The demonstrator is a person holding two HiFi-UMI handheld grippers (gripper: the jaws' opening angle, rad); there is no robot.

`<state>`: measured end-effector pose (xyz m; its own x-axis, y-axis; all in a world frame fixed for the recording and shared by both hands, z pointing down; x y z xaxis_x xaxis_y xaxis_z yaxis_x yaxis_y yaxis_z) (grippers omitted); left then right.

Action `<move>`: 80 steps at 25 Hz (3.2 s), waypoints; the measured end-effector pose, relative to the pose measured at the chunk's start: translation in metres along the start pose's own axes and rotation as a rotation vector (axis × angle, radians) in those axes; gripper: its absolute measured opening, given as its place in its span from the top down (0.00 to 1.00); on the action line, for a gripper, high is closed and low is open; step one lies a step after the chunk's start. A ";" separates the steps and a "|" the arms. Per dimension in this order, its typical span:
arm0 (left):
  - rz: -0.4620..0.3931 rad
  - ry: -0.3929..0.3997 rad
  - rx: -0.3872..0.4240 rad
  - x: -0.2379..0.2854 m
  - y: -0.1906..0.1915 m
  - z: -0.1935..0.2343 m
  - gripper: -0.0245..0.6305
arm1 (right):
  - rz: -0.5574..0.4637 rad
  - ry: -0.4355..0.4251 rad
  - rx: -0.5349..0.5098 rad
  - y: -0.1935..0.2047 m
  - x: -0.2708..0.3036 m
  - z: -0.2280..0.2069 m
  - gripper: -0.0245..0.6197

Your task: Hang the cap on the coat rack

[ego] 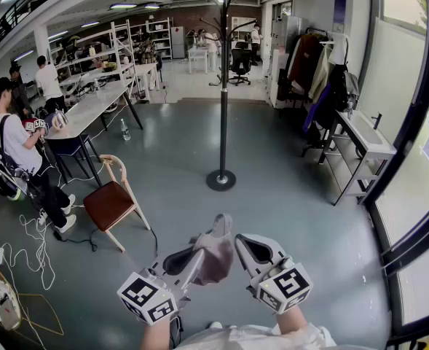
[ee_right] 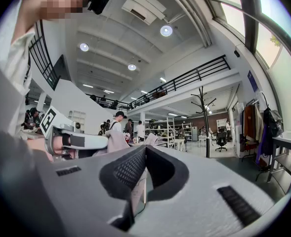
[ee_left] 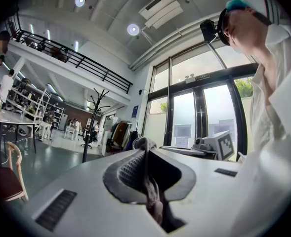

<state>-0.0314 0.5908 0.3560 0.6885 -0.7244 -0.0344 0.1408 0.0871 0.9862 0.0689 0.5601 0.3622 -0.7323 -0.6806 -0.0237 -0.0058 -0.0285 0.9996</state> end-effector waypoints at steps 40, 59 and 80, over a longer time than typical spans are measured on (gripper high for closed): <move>0.024 0.044 0.030 0.018 0.017 0.034 0.92 | -0.050 0.068 0.117 0.009 0.029 -0.016 0.95; -0.014 -0.039 0.073 0.123 -0.016 0.119 0.92 | -0.011 0.057 0.066 0.012 0.118 -0.127 0.95; -0.014 -0.043 0.076 0.284 -0.042 0.225 0.92 | -0.054 0.026 0.034 -0.009 0.228 -0.267 0.95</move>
<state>-0.0013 0.2274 0.3407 0.6553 -0.7542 -0.0427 0.0944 0.0257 0.9952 0.0841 0.2100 0.3432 -0.7122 -0.6977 -0.0778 -0.0685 -0.0412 0.9968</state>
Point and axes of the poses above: the fingertips, and each gripper's own axes: x forward along the fingers, z to its left, y out of its underside, the point moved 2 cm from there along -x, backward along the fingers
